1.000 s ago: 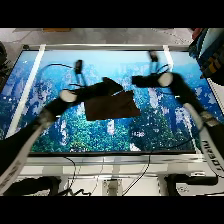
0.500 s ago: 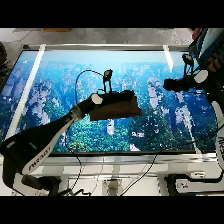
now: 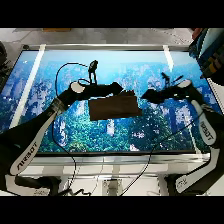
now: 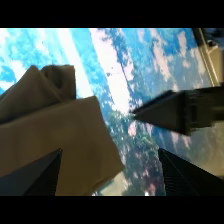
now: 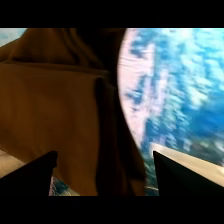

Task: Fold the clothes and pants, and hang the long-sleeved shirts on hangers.

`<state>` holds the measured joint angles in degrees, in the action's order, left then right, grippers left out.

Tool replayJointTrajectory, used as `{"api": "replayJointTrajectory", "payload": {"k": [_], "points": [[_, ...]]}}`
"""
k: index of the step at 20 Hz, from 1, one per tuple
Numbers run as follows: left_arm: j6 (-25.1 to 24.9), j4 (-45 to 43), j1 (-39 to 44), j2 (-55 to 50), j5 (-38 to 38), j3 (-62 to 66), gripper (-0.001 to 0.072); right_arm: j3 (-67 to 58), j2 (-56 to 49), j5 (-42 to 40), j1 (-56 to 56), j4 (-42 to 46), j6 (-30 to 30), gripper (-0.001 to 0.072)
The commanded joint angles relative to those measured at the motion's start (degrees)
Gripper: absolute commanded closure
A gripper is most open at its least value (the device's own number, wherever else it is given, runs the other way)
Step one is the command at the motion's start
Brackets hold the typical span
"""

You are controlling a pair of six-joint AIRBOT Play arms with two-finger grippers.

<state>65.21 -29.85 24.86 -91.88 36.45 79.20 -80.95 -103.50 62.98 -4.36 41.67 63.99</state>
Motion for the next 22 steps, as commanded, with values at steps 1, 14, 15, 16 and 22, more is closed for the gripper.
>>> {"api": "replayJointTrajectory", "payload": {"k": [1, 14, 15, 16, 22], "points": [[0.0, -0.3, -1.4, 0.3, 3.7, 0.0, 0.0013, 0.0, -4.1, -8.7, 6.6, -1.6, 1.0, 0.0001], [0.0, -29.3, -5.0, 0.8, 11.3, 0.0, 0.0523, -0.6, -5.6, -10.6, 16.6, 1.6, 8.5, 0.0693], [0.0, -33.0, -5.9, 1.4, 13.1, 0.0, 0.069, -0.6, -5.1, -10.7, 16.5, 1.5, 8.5, 0.0699], [0.1, -36.0, -7.0, 2.4, 14.4, 0.0, 0.069, -0.6, -4.3, -10.5, 16.0, 1.6, 8.5, 0.0699], [0.2, -50.8, -16.5, 14.6, 15.5, 0.0, 0.069, -0.6, 7.5, -8.8, 3.7, 1.6, 8.7, 0.07]]}}
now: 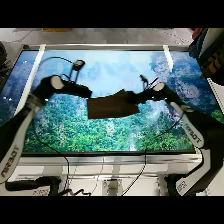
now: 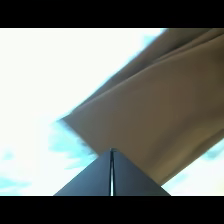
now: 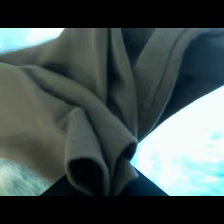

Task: Fold the clothes and pants, and hang the long-sleeved shirts on hangers.

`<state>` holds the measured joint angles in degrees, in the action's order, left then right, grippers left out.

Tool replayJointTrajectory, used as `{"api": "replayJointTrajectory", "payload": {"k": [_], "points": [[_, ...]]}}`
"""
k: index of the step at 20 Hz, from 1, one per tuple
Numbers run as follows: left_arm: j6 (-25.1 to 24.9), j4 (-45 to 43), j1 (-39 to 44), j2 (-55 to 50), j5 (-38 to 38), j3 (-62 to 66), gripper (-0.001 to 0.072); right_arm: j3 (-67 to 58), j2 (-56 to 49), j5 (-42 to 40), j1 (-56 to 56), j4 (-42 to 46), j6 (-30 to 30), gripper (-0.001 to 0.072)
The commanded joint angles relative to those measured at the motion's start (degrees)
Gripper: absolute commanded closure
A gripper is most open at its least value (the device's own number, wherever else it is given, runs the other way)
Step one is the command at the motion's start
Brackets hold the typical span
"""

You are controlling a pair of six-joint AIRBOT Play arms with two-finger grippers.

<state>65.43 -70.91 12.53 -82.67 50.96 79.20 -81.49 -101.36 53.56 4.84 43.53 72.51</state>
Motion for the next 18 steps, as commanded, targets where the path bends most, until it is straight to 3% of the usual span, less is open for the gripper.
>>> {"api": "replayJointTrajectory", "payload": {"k": [1, 4, 8, 13, 16, 18], "points": [[0.0, -12.5, -5.7, 7.7, 1.0, 0.0, 0.069, -0.1, 8.3, 0.8, -9.4, -0.1, 0.2, 0.0699], [0.0, -20.9, -10.3, 13.7, 1.0, 0.0, 0.069, 0.0, 15.5, 0.7, -22.6, 1.8, 2.3, 0.0698], [0.0, -21.2, -15.0, 17.6, 1.2, 0.0, 0.069, 0.0, 19.3, 3.7, -42.6, 11.6, 11.5, 0.0698], [0.0, -21.2, -15.1, 17.9, 4.3, 0.0, 0.069, 7.0, 19.5, 10.8, -61.6, 27.1, 24.2, 0.0698], [0.0, -21.2, -15.1, 17.9, 4.9, 0.0, 0.069, 16.2, 21.8, 8.9, -68.9, 32.2, 35.5, 0.0699], [0.0, -21.0, -15.1, 17.9, 4.9, 0.0, 0.0689, 22.5, 24.2, 3.8, -70.9, 35.0, 39.4, 0.0699]]}}
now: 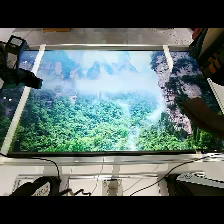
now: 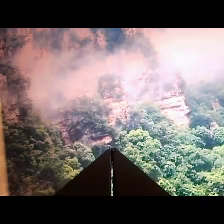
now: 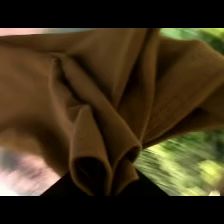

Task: Fold the clothes and pants, and hang the long-sleeved shirts on hangers.

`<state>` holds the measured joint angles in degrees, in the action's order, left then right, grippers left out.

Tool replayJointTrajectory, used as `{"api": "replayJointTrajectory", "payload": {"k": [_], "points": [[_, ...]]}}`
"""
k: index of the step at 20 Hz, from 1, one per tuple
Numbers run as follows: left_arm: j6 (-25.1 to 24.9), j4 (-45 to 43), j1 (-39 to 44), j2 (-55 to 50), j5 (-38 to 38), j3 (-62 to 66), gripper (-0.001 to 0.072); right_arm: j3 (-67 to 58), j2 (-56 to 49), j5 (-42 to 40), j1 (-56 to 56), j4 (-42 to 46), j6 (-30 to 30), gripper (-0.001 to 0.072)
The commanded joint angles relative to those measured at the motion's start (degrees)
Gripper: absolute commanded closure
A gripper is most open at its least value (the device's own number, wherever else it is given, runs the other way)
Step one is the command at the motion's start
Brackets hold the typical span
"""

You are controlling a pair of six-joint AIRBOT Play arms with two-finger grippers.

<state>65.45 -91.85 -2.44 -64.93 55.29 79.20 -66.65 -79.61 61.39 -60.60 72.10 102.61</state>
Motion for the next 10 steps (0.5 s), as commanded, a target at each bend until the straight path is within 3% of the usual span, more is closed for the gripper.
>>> {"api": "replayJointTrajectory", "payload": {"k": [1, 2, 3, 4, 5, 10], "points": [[0.0, 0.2, -0.2, 0.2, 0.5, 0.0, 0.0689, 9.7, 2.9, -5.8, -5.8, 6.8, 9.3, 0.0698], [0.0, 0.4, -0.2, 0.2, 0.5, 0.0, 0.069, 11.1, 2.8, -6.5, -5.8, 7.0, 9.3, 0.0674], [0.0, 0.4, -0.2, 0.2, 0.5, 0.0, 0.069, 11.9, 2.8, -6.7, -5.8, 7.4, 9.3, 0.0555], [0.0, 0.4, -0.2, 0.2, 0.5, 0.0, 0.069, 12.2, 2.8, -6.7, -5.8, 7.4, 9.3, 0.0329], [0.0, 0.4, -0.2, 0.2, 0.5, 0.0, 0.069, 12.2, 2.9, -6.5, -5.8, 7.3, 9.2, 0.0011], [0.0, 0.4, -0.2, 0.2, 0.5, 0.0, 0.069, 7.9, 5.9, -2.4, -5.8, 7.8, 2.1, 0.002]]}}
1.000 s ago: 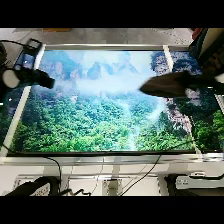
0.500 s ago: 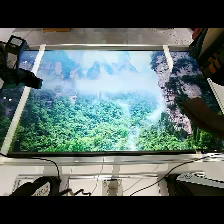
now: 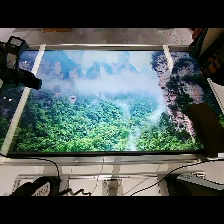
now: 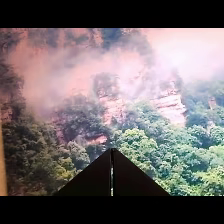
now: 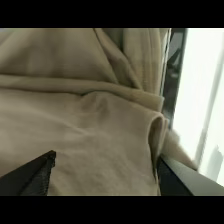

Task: Fold the clothes and pants, and hang the long-sleeved shirts on hangers.

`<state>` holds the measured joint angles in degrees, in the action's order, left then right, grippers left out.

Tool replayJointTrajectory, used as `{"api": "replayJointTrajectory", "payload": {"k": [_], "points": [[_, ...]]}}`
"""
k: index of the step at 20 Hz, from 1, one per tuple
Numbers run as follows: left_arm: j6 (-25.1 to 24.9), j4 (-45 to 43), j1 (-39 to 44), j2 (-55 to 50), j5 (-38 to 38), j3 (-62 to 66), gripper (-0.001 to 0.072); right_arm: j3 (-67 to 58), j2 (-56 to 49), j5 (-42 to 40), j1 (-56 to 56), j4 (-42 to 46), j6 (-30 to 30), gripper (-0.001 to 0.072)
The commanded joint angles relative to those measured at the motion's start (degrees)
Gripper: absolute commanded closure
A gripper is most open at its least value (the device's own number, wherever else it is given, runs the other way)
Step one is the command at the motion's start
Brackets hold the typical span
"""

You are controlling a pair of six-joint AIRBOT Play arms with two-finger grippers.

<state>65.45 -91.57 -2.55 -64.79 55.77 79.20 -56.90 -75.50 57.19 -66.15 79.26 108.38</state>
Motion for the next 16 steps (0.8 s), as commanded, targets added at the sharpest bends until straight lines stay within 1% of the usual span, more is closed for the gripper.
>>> {"api": "replayJointTrajectory", "payload": {"k": [1, 3, 4, 5, 6, 7, 9, 10, 13, 15, 16], "points": [[0.0, 0.1, 0.0, 0.0, 0.0, 0.0, 0.069, -3.6, 3.1, 3.1, -0.2, 0.7, -4.2, 0.0022], [0.0, 0.1, 0.0, 0.0, 0.0, 0.0, 0.069, -7.6, 6.3, 7.0, -0.2, 1.5, -4.0, 0.003], [0.0, 0.1, 0.0, 0.0, 0.0, 0.0, 0.069, -9.6, 8.1, 9.1, -0.2, 1.5, -4.0, 0.0124], [0.0, 0.1, 0.0, 0.0, 0.0, 0.0, 0.069, -11.0, 10.0, 11.0, -0.2, 0.6, -3.9, 0.0315], [0.0, 0.1, 0.0, 0.0, 0.0, 0.0, 0.069, -11.6, 11.8, 11.3, 0.2, -1.2, -3.9, 0.0541], [0.0, 0.1, 0.0, 0.0, 0.0, 0.0, 0.069, -11.7, 13.8, 11.2, 1.4, -3.1, -4.0, 0.0691], [0.0, 0.1, 0.0, 0.0, 0.0, 0.0, 0.069, -11.6, 16.3, 12.8, 7.7, -4.1, -5.3, 0.0698], [0.0, 0.1, 0.0, 0.0, 0.0, 0.0, 0.069, -11.6, 17.2, 13.9, 12.3, -4.0, -7.3, 0.0698], [0.0, 0.1, -0.1, 0.0, 0.0, 0.0, 0.069, -11.6, 19.6, 16.1, 30.1, -3.4, -16.4, 0.0699], [0.0, 0.1, 0.0, 0.0, 0.0, 0.0, 0.069, -11.7, 20.6, 18.3, 42.3, 0.3, -21.8, 0.0699], [0.0, 0.1, 0.0, 0.0, 0.0, 0.0, 0.069, -11.7, 20.6, 20.1, 47.8, 4.1, -22.3, 0.0699]]}}
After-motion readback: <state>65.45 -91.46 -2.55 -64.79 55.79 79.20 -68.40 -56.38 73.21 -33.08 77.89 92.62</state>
